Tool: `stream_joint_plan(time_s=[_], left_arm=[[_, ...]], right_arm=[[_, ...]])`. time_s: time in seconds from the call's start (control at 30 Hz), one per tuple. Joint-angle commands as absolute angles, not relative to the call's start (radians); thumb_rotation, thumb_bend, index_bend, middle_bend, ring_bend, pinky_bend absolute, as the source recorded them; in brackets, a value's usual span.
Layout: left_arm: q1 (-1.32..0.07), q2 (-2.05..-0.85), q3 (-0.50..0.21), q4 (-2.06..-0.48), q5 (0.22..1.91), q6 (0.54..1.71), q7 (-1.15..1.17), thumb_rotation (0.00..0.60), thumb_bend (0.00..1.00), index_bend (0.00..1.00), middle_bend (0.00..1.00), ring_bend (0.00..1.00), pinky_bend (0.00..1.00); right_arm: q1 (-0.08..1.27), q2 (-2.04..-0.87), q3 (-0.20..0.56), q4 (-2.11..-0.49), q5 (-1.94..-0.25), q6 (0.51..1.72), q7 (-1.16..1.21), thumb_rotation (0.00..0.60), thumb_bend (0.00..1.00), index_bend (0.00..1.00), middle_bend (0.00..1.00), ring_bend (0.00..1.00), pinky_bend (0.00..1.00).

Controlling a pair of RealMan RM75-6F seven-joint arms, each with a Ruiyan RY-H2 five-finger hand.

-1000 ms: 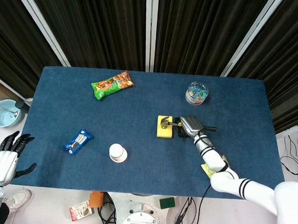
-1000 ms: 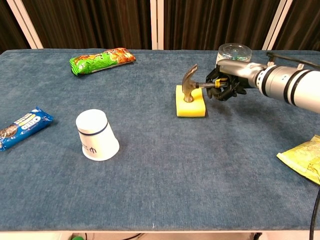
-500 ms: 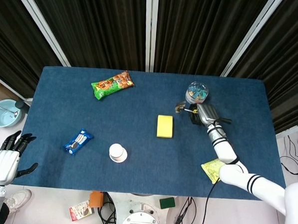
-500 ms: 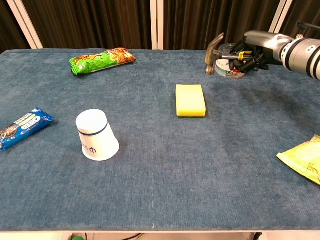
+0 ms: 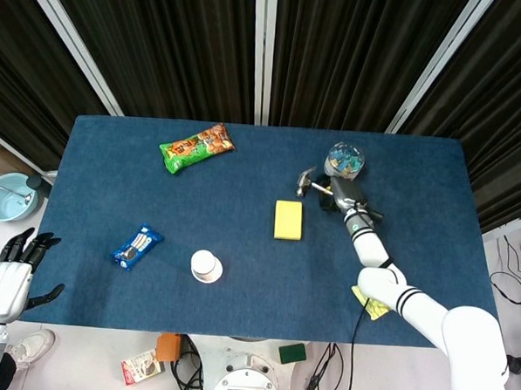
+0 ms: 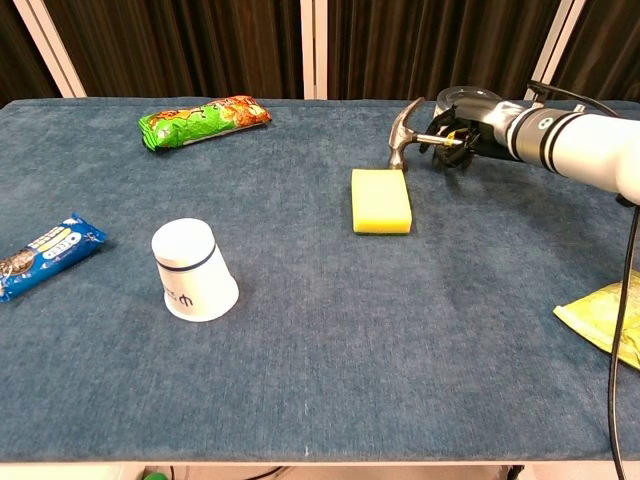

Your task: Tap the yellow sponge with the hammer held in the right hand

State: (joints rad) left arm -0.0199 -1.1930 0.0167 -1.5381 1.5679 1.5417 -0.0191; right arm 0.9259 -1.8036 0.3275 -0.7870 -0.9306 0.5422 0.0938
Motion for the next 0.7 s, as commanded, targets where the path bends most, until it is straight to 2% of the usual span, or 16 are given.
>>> stream_joint_plan(time_s=[0.03, 0.13, 0.23, 0.4, 0.5, 0.57, 0.7], left_arm=[[-0.020, -1.193, 0.016, -1.537, 1.568, 1.543, -0.021, 0.600, 0.15, 0.19, 0.17, 0.05, 0.11], [-0.021, -1.192, 0.015, -1.536, 1.574, 1.546, -0.023, 0.600, 0.15, 0.19, 0.17, 0.05, 0.11], [-0.023, -1.192, 0.014, -1.537, 1.580, 1.548, -0.022, 0.600, 0.14, 0.19, 0.17, 0.05, 0.11], [-0.024, -1.188, 0.013, -1.540, 1.585, 1.553, -0.021, 0.600, 0.14, 0.19, 0.17, 0.05, 0.11], [-0.024, -1.185, 0.011, -1.541, 1.586, 1.557, -0.022, 0.600, 0.15, 0.19, 0.17, 0.05, 0.11], [-0.025, -1.185, 0.008, -1.540, 1.584, 1.558, -0.021, 0.600, 0.14, 0.19, 0.17, 0.05, 0.11], [-0.029, -1.187, 0.002, -1.540, 1.584, 1.561, -0.017, 0.600, 0.15, 0.19, 0.17, 0.05, 0.11]], right_arm=[[0.919, -1.794, 0.329, -0.805, -0.955, 0.549, 0.112, 0.600, 0.40, 0.10, 0.20, 0.09, 0.22], [0.902, -1.764, 0.325, -0.855, -0.982, 0.568, 0.126, 0.600, 0.24, 0.04, 0.15, 0.05, 0.19], [0.875, -1.714, 0.319, -0.939, -1.008, 0.597, 0.131, 0.600, 0.16, 0.01, 0.13, 0.03, 0.19], [0.792, -1.577, 0.287, -1.171, -1.088, 0.704, 0.129, 0.600, 0.16, 0.01, 0.13, 0.02, 0.18], [0.707, -1.450, 0.243, -1.353, -1.159, 0.826, 0.088, 0.600, 0.21, 0.01, 0.15, 0.03, 0.18], [0.627, -1.357, 0.204, -1.463, -1.212, 0.964, 0.010, 0.600, 0.26, 0.01, 0.17, 0.03, 0.18], [0.455, -1.220, 0.130, -1.627, -1.308, 1.250, -0.134, 0.600, 0.28, 0.02, 0.16, 0.03, 0.18]])
